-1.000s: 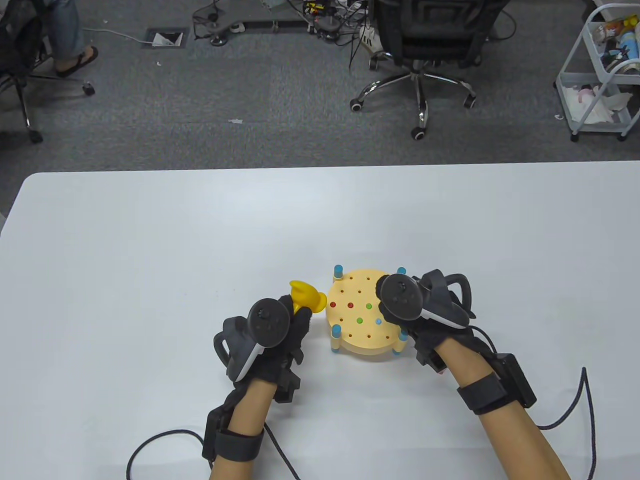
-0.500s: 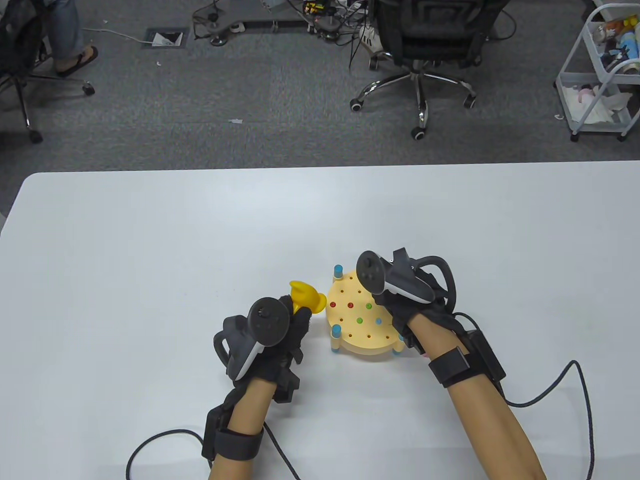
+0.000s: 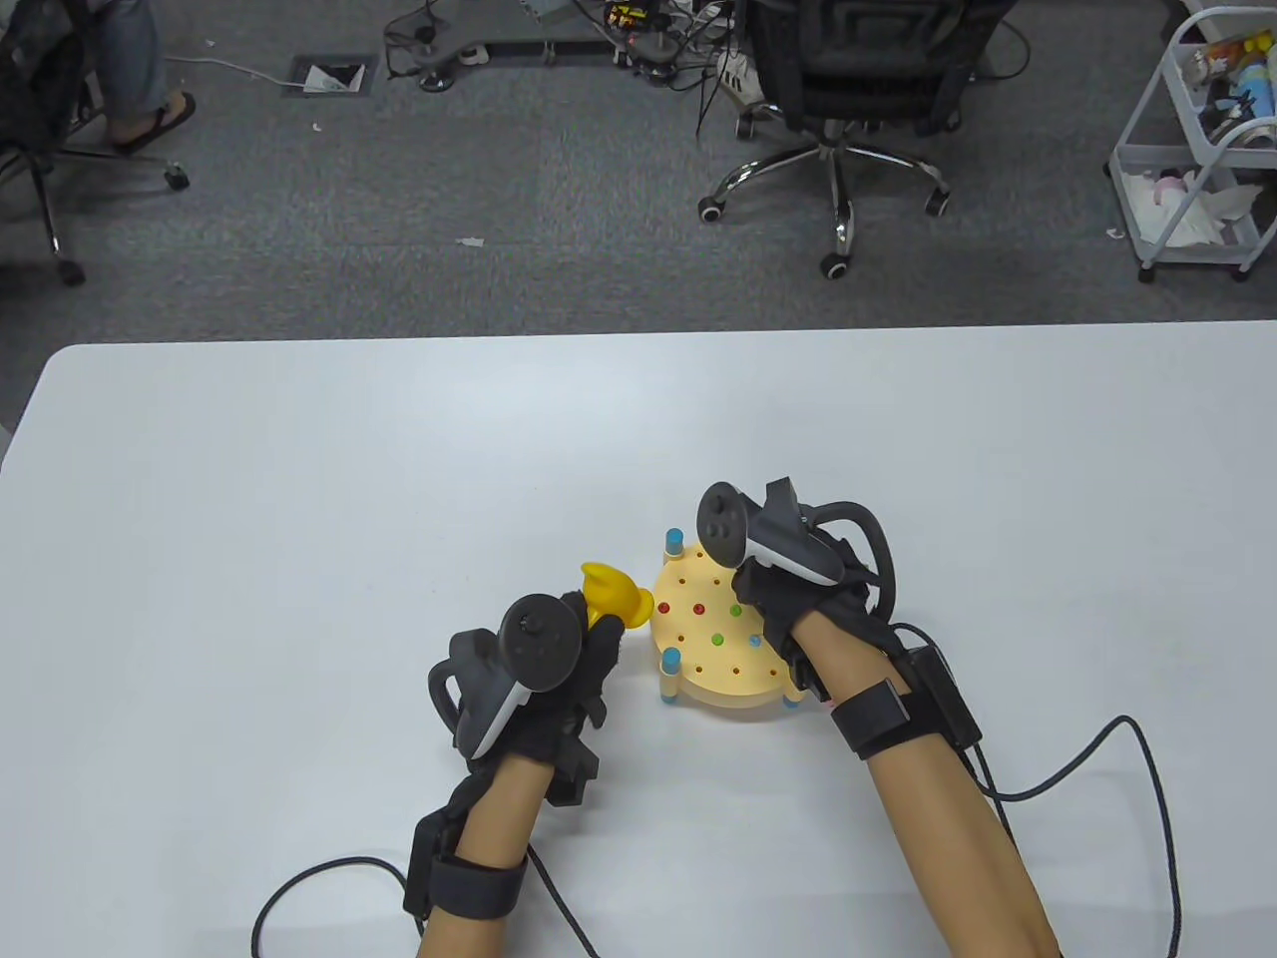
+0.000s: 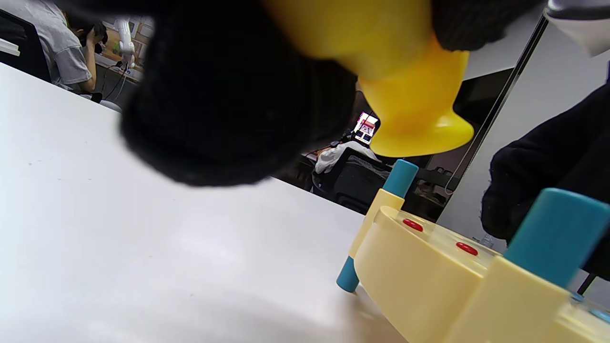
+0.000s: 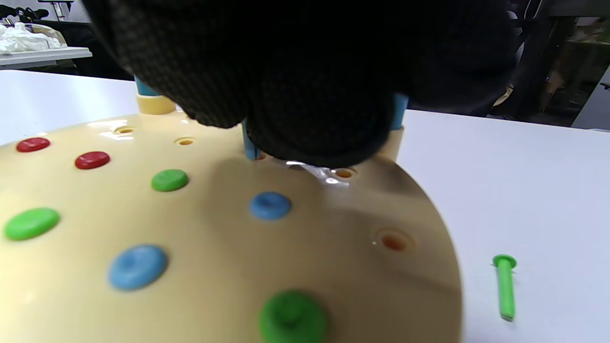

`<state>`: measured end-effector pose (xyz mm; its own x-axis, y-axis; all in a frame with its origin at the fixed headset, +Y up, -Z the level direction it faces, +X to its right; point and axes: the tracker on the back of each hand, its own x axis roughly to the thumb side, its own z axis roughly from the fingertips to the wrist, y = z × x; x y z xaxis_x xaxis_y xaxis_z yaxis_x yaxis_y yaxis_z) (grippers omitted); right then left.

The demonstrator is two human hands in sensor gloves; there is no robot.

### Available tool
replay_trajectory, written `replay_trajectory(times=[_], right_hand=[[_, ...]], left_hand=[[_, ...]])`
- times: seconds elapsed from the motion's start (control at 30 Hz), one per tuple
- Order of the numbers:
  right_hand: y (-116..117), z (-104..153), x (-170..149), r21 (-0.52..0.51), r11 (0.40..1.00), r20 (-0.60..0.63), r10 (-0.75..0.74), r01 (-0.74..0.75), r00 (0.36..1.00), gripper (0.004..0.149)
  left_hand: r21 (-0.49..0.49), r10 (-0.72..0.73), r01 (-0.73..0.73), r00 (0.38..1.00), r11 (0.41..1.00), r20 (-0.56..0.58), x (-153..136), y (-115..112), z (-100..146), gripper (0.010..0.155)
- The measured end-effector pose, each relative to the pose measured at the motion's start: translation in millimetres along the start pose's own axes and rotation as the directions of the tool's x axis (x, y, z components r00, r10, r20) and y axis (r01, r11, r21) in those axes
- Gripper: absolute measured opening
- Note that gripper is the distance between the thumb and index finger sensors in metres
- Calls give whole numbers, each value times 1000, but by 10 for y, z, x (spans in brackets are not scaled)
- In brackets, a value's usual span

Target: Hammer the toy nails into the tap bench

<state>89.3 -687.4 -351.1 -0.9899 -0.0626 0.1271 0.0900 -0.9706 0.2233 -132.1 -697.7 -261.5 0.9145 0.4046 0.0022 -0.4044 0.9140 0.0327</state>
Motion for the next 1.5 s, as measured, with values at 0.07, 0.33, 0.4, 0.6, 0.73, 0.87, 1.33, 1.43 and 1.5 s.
replay_trajectory(times=[0.07,0.33,0.4,0.6,0.73,0.87,1.33,1.43,1.5], right_hand=[[-5,-5,-1,0,1000,-13,-9,9,1000,31],[-18,2,-2,9,1000,-75,-24,25,997,32],[-22,1,-18,17,997,-120,-69,72,990,33],[-16,-2,-72,14,984,-232,-172,180,957,33],[-16,-2,-82,23,981,-261,-179,192,949,32],[-28,10,-59,12,987,-281,-150,160,948,32],[34,10,22,-7,997,-292,-72,73,954,33],[29,19,18,-3,998,-297,-63,66,953,33],[26,23,28,-5,999,-303,-49,50,952,33]], left_hand=[[-3,-2,2,1000,1000,0,2,-3,0,65],[-11,-8,8,1000,1000,1,14,-9,3,65],[-11,-9,9,1000,1000,3,17,-10,3,66],[-11,-13,13,1000,1000,6,24,-15,2,65],[-12,-16,16,1000,1000,7,29,-17,3,65],[-15,-20,20,1000,1000,7,33,-22,3,65],[-23,-25,26,1000,999,16,51,-29,8,66],[-23,-24,24,1000,999,20,55,-33,10,65],[-23,-24,24,999,999,22,59,-35,12,65]])
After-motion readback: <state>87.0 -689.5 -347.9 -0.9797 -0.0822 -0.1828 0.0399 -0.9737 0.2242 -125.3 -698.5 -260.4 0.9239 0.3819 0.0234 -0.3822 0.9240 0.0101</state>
